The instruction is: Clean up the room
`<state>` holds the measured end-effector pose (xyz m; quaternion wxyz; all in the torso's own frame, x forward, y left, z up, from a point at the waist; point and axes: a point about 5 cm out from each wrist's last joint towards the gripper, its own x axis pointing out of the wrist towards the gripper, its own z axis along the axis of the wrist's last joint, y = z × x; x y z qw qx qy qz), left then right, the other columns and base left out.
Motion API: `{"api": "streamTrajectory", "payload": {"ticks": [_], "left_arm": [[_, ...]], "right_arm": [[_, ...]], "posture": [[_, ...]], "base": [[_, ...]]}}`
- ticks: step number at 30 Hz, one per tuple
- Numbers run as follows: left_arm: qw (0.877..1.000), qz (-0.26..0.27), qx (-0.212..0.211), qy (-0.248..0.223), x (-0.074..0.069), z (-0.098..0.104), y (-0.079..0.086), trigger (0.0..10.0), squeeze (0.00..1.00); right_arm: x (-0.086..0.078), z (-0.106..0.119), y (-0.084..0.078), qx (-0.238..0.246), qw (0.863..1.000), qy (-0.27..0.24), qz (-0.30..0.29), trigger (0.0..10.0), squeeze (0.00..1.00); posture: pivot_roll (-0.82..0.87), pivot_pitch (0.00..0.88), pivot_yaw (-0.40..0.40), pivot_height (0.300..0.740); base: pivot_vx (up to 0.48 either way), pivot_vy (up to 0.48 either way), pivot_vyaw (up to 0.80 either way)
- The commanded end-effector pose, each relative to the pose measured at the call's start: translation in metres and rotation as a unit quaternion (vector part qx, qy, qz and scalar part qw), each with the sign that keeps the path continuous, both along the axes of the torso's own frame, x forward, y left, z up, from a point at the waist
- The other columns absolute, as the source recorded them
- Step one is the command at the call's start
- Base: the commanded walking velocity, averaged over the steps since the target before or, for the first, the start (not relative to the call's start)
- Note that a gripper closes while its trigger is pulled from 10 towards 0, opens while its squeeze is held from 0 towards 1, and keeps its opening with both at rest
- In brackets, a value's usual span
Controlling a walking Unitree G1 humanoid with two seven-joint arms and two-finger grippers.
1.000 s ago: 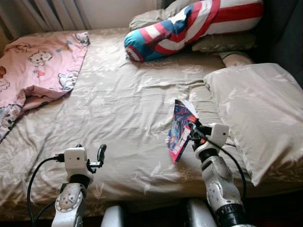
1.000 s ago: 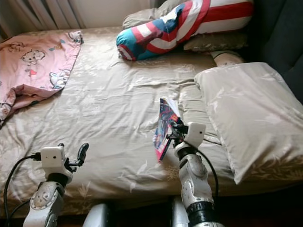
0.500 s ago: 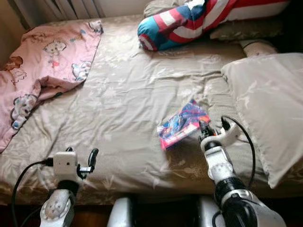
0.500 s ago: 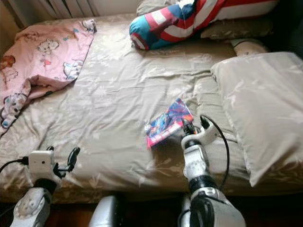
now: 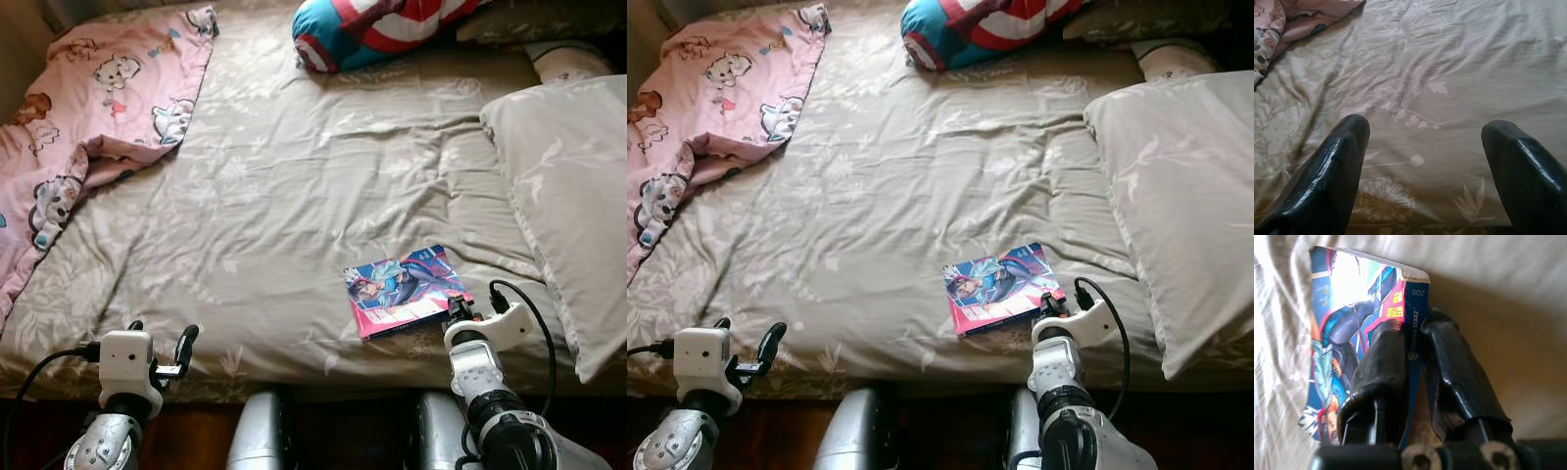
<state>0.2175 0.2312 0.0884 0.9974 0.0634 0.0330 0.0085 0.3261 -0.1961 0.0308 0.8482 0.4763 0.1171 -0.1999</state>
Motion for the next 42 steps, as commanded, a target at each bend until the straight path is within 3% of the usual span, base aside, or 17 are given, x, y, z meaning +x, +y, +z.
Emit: {"api": "streamTrajectory", "payload": {"ticks": [1,11,20,21,22,23,24,25,26,27,28,35,37,42], "left_arm": [[1.000,-0.003,0.019,0.016,-0.005,-0.002,0.003,10.0,0.00],[1.000,0.001,0.024,0.018,-0.008,0.001,0.008,10.0,0.00],[1.000,-0.002,0.023,0.021,-0.006,-0.001,0.005,10.0,0.00],[1.000,-0.002,0.023,0.021,-0.006,-0.002,0.005,10.0,0.00],[1.000,-0.001,0.023,0.021,-0.005,-0.002,0.005,10.0,0.00],[1.000,-0.001,0.023,0.021,-0.005,-0.002,0.005,10.0,0.00],[0.999,0.000,0.023,0.022,-0.005,-0.002,0.005,10.0,0.00],[1.000,0.000,0.023,0.021,-0.005,-0.003,0.005,10.0,0.00],[1.000,0.000,0.022,0.021,-0.004,-0.003,0.004,10.0,0.00],[1.000,0.000,0.022,0.021,-0.004,-0.003,0.004,10.0,0.00],[1.000,0.000,0.022,0.021,-0.003,-0.004,0.003,10.0,0.00],[1.000,-0.004,0.017,0.020,0.002,-0.007,-0.002,10.0,0.00],[1.000,-0.004,0.016,0.019,0.003,-0.007,-0.003,10.0,0.00],[1.000,-0.003,0.014,0.016,0.006,-0.008,-0.003,10.0,0.00]], "right_arm": [[-0.014,-0.017,0.000,0.024,0.999,0.032,-0.028,10.0,0.00],[-0.020,-0.020,-0.009,0.075,0.992,0.020,-0.101,10.0,0.00],[-0.022,-0.022,-0.010,0.088,0.989,0.017,-0.115,10.0,0.00],[-0.022,-0.022,-0.009,0.090,0.989,0.017,-0.115,10.0,0.29],[-0.022,-0.022,-0.009,0.090,0.989,0.018,-0.115,10.0,0.29],[-0.022,-0.022,-0.009,0.091,0.989,0.017,-0.114,10.0,0.85],[-0.022,-0.022,-0.009,0.091,0.989,0.016,-0.112,10.0,0.96],[-0.022,-0.022,-0.009,0.085,0.991,0.016,-0.106,10.0,0.92],[-0.021,-0.021,-0.009,0.081,0.991,0.015,-0.103,10.0,0.73],[-0.021,-0.021,-0.009,0.081,0.991,0.015,-0.103,10.0,0.73],[-0.021,-0.021,-0.010,0.081,0.991,0.013,-0.103,10.0,0.02],[-0.023,-0.022,-0.012,0.073,0.992,0.017,-0.101,10.0,0.00],[-0.023,-0.022,-0.012,0.073,0.992,0.015,-0.101,10.0,0.75],[-0.022,-0.021,-0.012,0.072,0.992,0.013,-0.102,10.0,0.72]], "posture": [[0.15,0.316,0.158,0.619],[0.16,0.317,0.161,0.619],[0.15,0.316,0.160,0.619],[0.15,0.316,0.158,0.619],[0.15,0.316,0.158,0.619],[0.15,0.312,0.156,0.619],[0.14,0.305,0.154,0.619],[0.14,0.305,0.154,0.619],[0.14,0.297,0.151,0.619],[0.14,0.297,0.151,0.619],[0.13,0.287,0.147,0.619],[0.12,0.262,0.140,0.619],[0.11,0.254,0.135,0.619],[0.10,0.250,0.129,0.619]], "base": [[0.000,0.000,0.00],[0.000,0.000,0.00],[0.000,0.000,0.00],[0.000,0.000,0.00],[0.000,0.000,0.00],[0.000,0.000,0.00],[0.000,0.000,0.00],[0.000,0.000,0.00],[0.000,0.000,0.00],[0.000,0.000,0.00],[0.000,0.000,0.00],[0.000,0.000,0.00],[0.000,0.000,0.00],[0.000,0.000,0.00]]}}
